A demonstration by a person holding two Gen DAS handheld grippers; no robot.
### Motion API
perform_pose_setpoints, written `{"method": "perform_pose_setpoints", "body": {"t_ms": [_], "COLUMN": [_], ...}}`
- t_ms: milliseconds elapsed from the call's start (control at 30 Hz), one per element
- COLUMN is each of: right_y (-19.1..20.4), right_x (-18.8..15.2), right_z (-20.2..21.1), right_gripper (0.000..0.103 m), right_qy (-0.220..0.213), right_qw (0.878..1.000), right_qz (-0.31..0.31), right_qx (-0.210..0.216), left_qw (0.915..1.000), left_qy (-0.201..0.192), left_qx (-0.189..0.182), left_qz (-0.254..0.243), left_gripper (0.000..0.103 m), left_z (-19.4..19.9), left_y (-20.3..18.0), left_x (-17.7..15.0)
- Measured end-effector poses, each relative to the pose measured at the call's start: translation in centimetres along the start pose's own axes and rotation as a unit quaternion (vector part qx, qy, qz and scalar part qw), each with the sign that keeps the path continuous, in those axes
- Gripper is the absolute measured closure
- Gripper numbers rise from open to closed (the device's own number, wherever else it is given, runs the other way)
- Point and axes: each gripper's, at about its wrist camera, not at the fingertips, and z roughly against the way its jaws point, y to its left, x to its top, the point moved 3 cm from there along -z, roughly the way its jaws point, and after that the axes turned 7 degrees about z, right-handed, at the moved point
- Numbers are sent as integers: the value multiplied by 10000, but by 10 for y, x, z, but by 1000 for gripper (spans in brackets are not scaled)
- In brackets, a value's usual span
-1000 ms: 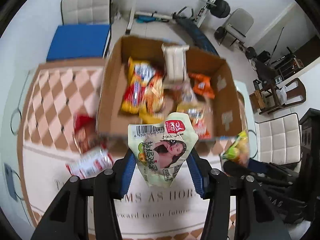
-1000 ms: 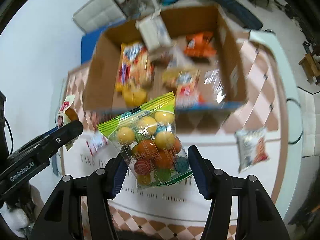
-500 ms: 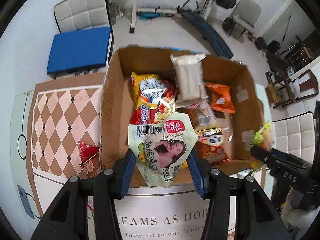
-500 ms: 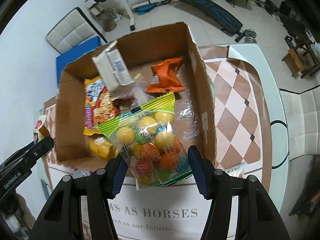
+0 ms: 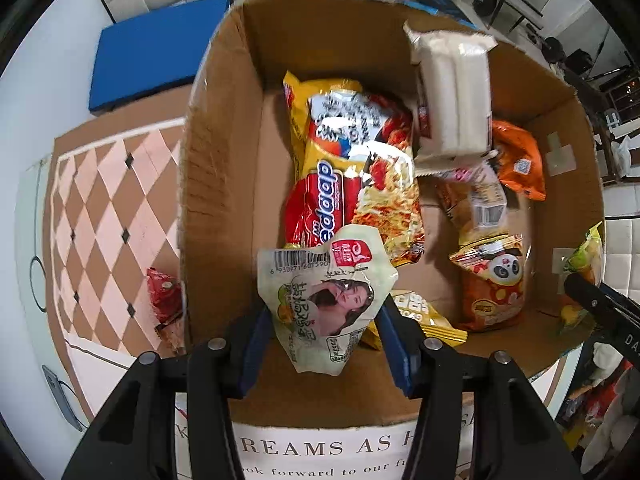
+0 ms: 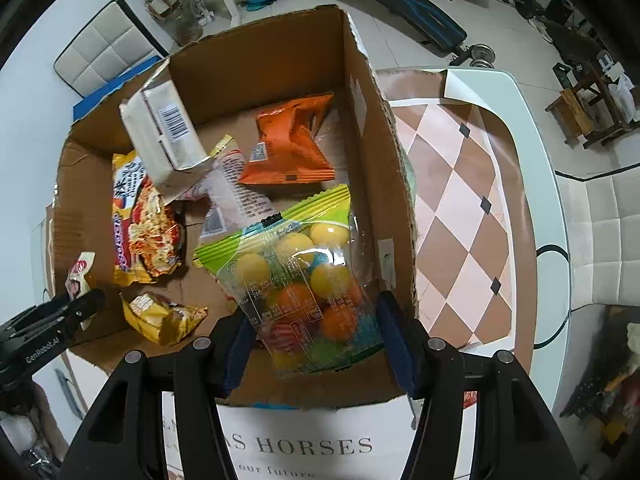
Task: Organize snacks
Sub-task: 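Carry both packets into the box and open both grippers to release them, then move both tools back toward the snacks left on the table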
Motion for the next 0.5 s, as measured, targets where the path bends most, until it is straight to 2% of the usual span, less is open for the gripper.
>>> {"method": "perform_pose_setpoints", "body": {"t_ms": [133, 167, 200, 233, 300, 500], "right_y": [-1, 1, 2, 4, 9, 17], "right_x": [3, 4, 4, 4, 6, 4], "right_z": [-6, -6, -5, -3, 2, 10], "right_gripper": [40, 33, 21, 16, 14, 12], "right_qy": [189, 222, 211, 196, 129, 137], "right_qw": [9997, 9996, 9996, 9997, 9999, 9997], "right_qz": [-119, -131, -141, -123, -12, 160], "right_qx": [34, 62, 108, 82, -49, -100], "left_qw": [9995, 9992, 9990, 9989, 9991, 9992], "left_qy": [259, 315, 346, 351, 293, 89], "left_qx": [-35, -70, -94, -122, -151, -270], "left_qz": [161, 218, 248, 280, 278, 286], "left_gripper": [52, 52, 43, 28, 15, 7], "left_z": [-12, -14, -15, -15, -11, 8], "left_y": [5, 6, 7, 8, 8, 4], "left_x": [-1, -1, -1, -1, -1, -1]}}
